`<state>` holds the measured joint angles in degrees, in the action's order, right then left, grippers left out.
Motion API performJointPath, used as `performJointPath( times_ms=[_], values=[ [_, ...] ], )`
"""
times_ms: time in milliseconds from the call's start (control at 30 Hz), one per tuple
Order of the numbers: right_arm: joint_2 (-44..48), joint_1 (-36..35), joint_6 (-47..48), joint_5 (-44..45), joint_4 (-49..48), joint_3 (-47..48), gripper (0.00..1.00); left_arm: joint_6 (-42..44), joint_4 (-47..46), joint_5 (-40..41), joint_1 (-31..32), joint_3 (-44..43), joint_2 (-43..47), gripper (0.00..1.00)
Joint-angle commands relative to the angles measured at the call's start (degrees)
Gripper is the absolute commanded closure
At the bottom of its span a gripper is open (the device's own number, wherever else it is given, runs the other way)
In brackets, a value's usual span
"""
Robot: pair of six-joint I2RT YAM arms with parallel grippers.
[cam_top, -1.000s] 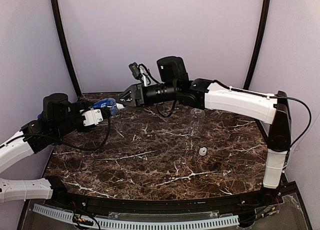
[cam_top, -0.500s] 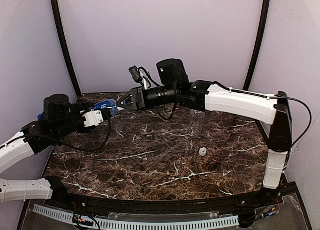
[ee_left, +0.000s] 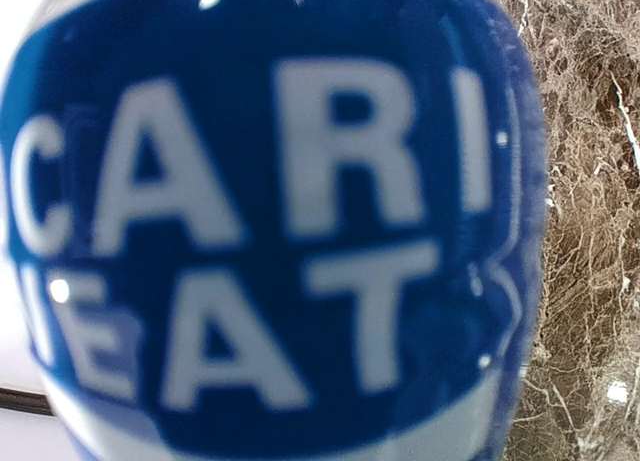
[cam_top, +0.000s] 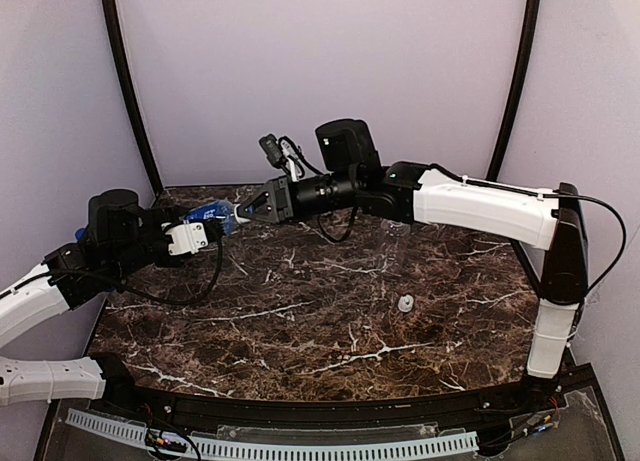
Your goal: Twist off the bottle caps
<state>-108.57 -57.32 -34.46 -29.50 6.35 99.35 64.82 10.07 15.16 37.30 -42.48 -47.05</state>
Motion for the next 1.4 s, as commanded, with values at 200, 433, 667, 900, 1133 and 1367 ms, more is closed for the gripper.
performJointPath(
  times_ms=[200, 433, 667, 900, 1133, 1367],
  values=[
    [0.0, -1.3, 10.3, -5.2, 3.4, 4.0, 1.00, -6.3, 5.4, -6.1, 0.2, -3.4, 0.5, 0.55],
    [6.8, -9.7, 45.4, 3.6, 8.4, -0.5, 1.00, -14.5, 30.3, -29.7, 0.2, -12.2, -1.4, 0.55],
    [10.6, -16.6, 71.1, 19.5, 12.9, -4.7, 1.00, -13.0, 40.6, -38.9, 0.2, -16.4, -3.0, 0.55],
    [12.6, -22.9, 103.0, 37.9, 10.3, -11.7, 1.00, -11.3, 42.9, -39.9, 0.2, -16.9, -3.5, 0.55],
    [13.6, -23.6, 116.3, 44.4, 1.3, -15.4, 1.00, -11.4, 43.3, -40.2, 0.2, -16.3, -3.1, 0.55],
    [18.0, -23.4, 105.3, 44.4, -17.3, -22.4, 0.06, -13.8, 38.6, -35.6, 0.2, -15.2, -2.1, 0.55]
  ],
)
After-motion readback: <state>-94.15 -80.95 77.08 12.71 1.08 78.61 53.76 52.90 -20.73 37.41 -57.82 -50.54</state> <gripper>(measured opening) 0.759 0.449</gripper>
